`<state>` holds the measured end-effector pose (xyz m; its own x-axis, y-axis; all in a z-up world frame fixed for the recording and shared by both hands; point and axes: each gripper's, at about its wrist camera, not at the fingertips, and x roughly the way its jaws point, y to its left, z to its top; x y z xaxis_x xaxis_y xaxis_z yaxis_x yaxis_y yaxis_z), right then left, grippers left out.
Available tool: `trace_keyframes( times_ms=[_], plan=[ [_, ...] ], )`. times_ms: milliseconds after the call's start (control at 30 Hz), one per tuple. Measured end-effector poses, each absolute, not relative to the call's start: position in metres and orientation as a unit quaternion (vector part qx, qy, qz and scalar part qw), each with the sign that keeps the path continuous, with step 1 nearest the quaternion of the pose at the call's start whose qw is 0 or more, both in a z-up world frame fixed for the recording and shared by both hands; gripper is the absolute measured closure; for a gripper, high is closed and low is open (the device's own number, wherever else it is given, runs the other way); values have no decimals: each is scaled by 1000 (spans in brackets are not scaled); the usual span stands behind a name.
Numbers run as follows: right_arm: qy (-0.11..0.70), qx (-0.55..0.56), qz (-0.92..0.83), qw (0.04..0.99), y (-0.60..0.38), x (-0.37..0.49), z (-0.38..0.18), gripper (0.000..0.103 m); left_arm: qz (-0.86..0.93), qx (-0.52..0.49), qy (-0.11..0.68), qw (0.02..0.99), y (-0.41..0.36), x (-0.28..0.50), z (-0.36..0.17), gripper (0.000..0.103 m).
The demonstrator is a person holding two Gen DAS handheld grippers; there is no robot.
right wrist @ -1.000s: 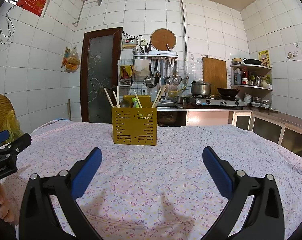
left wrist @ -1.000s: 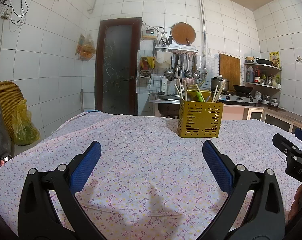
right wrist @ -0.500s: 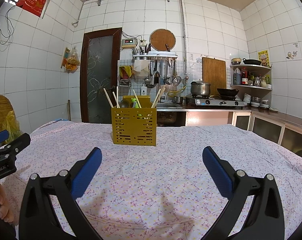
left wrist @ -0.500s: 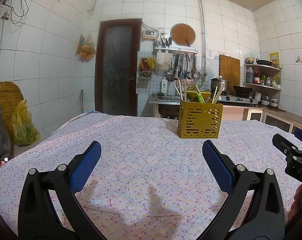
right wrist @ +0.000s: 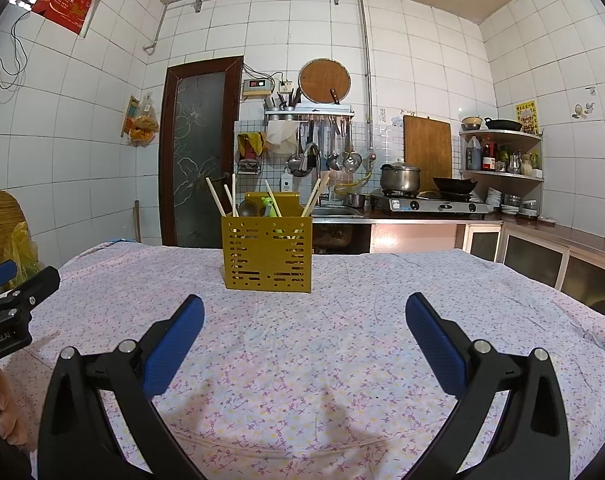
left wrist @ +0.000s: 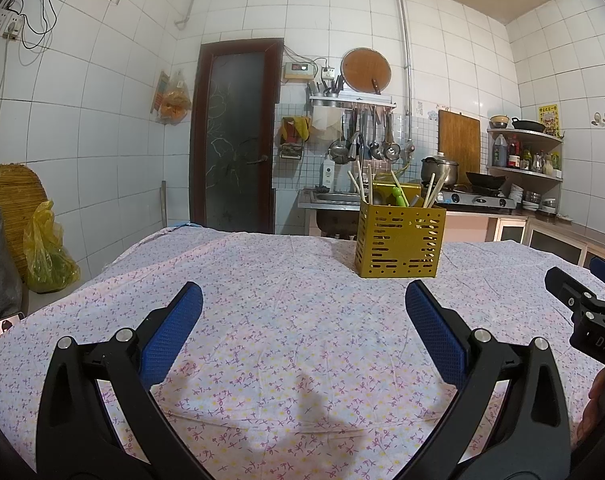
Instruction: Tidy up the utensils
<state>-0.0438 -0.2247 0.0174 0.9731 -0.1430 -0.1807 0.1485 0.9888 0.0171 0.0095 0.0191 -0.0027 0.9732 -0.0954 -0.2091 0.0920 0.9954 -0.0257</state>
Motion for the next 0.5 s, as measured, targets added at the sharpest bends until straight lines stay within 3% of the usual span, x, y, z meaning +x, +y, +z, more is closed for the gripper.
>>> trace_keyframes(
  times_ms=[500],
  plan=[
    [89, 15, -74, 993, -226, -44, 17, 5, -47, -8, 105, 993, 19, 9, -4, 5]
  ],
)
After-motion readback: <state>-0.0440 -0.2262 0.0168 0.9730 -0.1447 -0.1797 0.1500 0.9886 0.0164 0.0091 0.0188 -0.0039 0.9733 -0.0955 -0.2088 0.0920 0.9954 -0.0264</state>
